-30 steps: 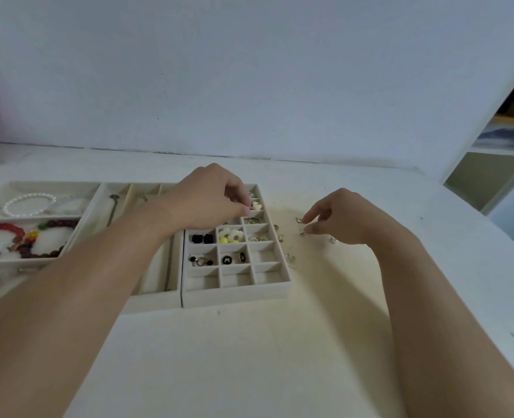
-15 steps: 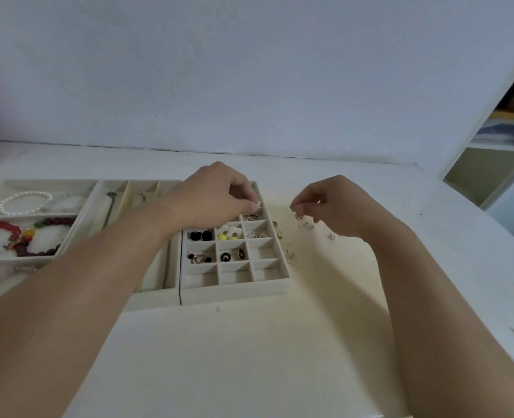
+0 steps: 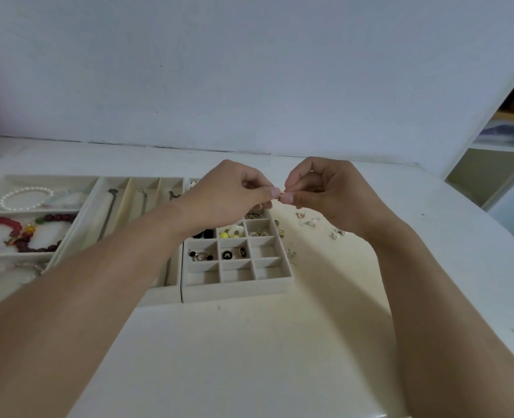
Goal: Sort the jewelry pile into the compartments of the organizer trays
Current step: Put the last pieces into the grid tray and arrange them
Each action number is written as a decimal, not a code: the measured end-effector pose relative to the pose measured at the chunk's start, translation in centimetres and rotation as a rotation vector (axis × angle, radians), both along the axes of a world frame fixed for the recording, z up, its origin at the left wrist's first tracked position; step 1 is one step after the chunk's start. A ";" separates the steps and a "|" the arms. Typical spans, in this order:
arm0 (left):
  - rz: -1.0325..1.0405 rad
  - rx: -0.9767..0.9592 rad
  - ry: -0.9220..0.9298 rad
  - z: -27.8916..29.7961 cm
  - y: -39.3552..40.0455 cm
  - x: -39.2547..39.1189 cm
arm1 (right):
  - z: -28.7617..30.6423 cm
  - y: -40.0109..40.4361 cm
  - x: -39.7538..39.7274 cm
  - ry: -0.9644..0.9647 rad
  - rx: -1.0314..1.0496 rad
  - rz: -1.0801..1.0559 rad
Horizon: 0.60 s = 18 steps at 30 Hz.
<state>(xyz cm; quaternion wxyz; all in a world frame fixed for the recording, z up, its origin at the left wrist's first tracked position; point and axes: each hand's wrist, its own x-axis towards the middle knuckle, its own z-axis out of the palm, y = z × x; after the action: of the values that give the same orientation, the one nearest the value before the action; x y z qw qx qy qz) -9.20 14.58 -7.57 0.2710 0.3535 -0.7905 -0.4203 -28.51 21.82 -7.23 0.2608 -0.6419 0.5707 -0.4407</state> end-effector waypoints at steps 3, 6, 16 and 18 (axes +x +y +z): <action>0.009 -0.018 0.037 0.1 0.3 -0.1 | -0.2 -0.1 0.2 0.000 0.026 -0.008; 0.043 -0.003 0.062 0.3 0.3 0.0 | -0.4 -0.3 0.3 0.043 0.017 -0.081; 0.064 0.080 0.068 0.0 -0.1 0.2 | -3.0 -1.6 -3.6 0.433 0.227 -0.503; 0.068 0.100 0.088 0.1 0.1 0.3 | -3.4 -1.9 -3.5 0.465 0.295 -0.484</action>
<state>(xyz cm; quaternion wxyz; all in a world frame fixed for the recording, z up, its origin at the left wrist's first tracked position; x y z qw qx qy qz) -8.95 14.63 -7.44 0.3016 0.3746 -0.7434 -0.4648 -32.01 19.94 -10.67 0.1019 -0.5268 0.8076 -0.2448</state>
